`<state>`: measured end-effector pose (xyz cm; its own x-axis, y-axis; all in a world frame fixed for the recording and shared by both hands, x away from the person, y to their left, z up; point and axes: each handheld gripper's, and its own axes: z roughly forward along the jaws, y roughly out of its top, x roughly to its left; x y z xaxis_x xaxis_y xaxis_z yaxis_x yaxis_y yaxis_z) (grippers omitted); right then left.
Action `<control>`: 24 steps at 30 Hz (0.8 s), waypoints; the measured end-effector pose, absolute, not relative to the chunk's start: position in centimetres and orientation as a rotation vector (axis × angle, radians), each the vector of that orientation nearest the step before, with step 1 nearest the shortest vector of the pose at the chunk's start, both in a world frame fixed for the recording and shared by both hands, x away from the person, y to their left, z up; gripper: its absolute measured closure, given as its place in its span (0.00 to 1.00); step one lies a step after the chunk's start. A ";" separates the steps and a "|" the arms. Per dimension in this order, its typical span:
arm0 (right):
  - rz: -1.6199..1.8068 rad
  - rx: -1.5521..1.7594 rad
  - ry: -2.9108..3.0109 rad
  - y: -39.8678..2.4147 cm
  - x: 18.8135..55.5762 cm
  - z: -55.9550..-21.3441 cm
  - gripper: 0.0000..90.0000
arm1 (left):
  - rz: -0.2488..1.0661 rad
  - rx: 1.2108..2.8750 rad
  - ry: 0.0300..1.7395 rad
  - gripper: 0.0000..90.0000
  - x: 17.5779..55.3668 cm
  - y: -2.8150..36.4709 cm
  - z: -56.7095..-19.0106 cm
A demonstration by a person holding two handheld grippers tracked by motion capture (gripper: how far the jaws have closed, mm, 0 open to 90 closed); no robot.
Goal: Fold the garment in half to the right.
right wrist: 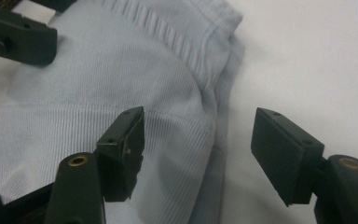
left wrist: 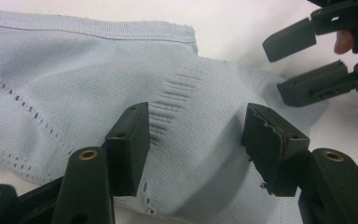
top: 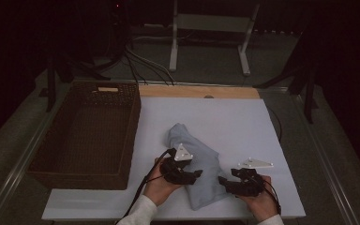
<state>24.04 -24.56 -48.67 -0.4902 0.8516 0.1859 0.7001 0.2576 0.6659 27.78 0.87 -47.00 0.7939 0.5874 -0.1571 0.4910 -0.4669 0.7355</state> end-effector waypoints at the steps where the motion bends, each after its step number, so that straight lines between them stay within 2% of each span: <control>1: 1.044 1.467 2.318 -24.5 24.1 -48.8 0.36 | 0.150 2.153 0.797 0.47 27.8 0.8 -47.0; 6: 1.012 1.490 2.335 -24.4 24.3 -49.4 0.35 | 0.149 2.153 0.798 0.47 27.8 0.7 -47.0; 12: 0.950 1.508 2.370 -24.0 24.5 -50.1 0.41 | 0.147 2.154 0.796 0.47 27.8 0.7 -47.0; 22: 0.910 1.506 2.432 -23.6 24.4 -50.4 0.55 | 0.145 2.154 0.793 0.46 27.7 0.7 -47.1; 23: 0.906 1.508 2.435 -23.6 24.3 -50.4 0.59 | 0.141 2.155 0.792 0.46 27.8 0.7 -47.1; 24: 0.913 1.520 2.443 -23.6 24.3 -50.3 0.68 | 0.140 2.156 0.791 0.46 27.8 0.7 -47.1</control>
<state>24.27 -23.58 -50.34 -0.4871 0.8492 0.2039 0.7749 0.3126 0.5494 27.78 0.69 -47.07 0.7967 0.5825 -0.1612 0.4918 -0.4698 0.7331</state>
